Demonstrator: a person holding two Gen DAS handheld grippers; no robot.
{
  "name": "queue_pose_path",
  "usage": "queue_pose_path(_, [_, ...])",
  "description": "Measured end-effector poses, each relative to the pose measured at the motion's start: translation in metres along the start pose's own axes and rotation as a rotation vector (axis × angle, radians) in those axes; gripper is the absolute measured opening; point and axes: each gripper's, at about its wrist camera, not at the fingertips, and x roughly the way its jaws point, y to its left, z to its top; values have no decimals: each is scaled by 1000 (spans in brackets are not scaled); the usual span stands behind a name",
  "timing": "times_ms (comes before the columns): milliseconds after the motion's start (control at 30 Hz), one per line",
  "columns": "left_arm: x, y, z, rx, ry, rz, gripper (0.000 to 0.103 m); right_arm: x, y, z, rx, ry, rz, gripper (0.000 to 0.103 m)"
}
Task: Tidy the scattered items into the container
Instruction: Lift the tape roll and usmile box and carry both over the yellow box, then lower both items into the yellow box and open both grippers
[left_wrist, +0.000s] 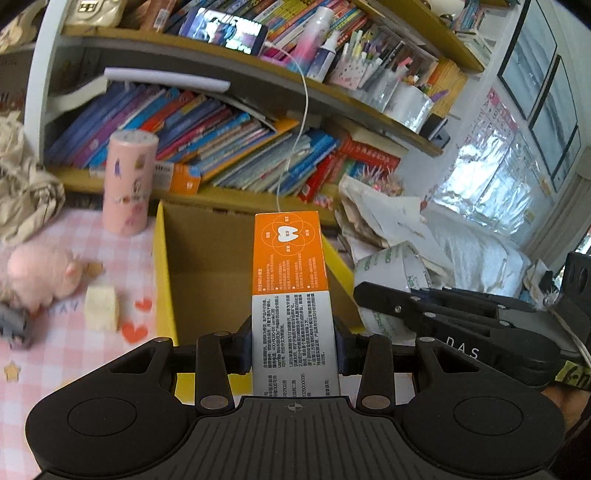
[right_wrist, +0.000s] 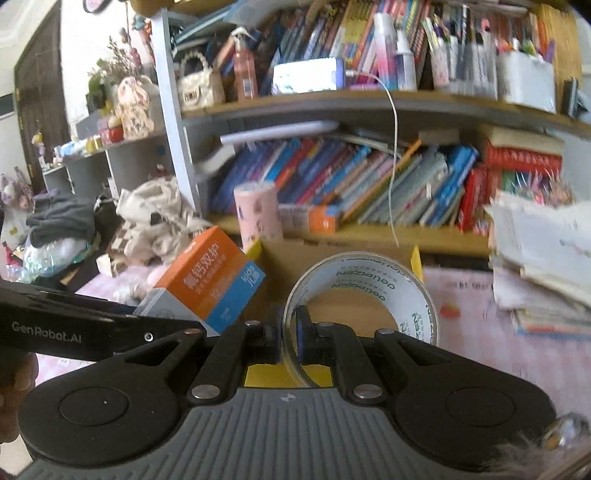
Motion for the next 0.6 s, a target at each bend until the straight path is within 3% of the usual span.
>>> queue_pose_path(167, [20,-4,24,12,-34,59,39,26,-15,24,-46,-9,68,7])
queue_pose_path(300, [46,2,39,2,-40,121,39,58,-26,36,-83,33,112,7])
queue_pose_path(567, [102,13,43,7,63,227,38,128,-46,29,-66,205,142,8])
queue_pose_path(600, [107,15,44,10,75,239,23,135,-48,29,-70,225,149,8])
